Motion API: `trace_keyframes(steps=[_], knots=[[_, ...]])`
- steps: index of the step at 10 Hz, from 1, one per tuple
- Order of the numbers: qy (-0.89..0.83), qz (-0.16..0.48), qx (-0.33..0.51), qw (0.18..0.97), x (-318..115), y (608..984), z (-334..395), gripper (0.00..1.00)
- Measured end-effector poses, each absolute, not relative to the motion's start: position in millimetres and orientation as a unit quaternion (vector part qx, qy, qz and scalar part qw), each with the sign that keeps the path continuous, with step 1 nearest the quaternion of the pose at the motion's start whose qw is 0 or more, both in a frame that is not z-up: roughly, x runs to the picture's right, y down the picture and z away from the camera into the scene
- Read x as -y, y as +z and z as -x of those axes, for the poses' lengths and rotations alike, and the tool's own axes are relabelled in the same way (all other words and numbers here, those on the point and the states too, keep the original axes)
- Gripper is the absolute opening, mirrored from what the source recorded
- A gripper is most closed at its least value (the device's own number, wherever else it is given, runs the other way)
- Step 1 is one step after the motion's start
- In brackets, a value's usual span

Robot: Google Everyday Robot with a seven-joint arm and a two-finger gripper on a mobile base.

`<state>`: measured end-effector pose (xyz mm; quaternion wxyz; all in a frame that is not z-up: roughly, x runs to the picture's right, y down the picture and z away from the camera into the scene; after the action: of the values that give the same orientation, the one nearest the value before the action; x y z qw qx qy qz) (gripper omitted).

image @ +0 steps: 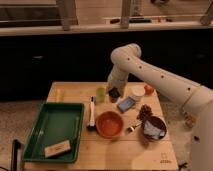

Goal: Stack cups on top of each other

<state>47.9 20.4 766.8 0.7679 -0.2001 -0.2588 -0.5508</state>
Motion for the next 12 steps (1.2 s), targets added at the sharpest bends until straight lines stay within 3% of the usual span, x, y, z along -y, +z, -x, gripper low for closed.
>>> trace_keyframes(steps=[12], knots=[[-0.603, 0.205, 0.270, 0.722, 25, 798, 16, 0.01]])
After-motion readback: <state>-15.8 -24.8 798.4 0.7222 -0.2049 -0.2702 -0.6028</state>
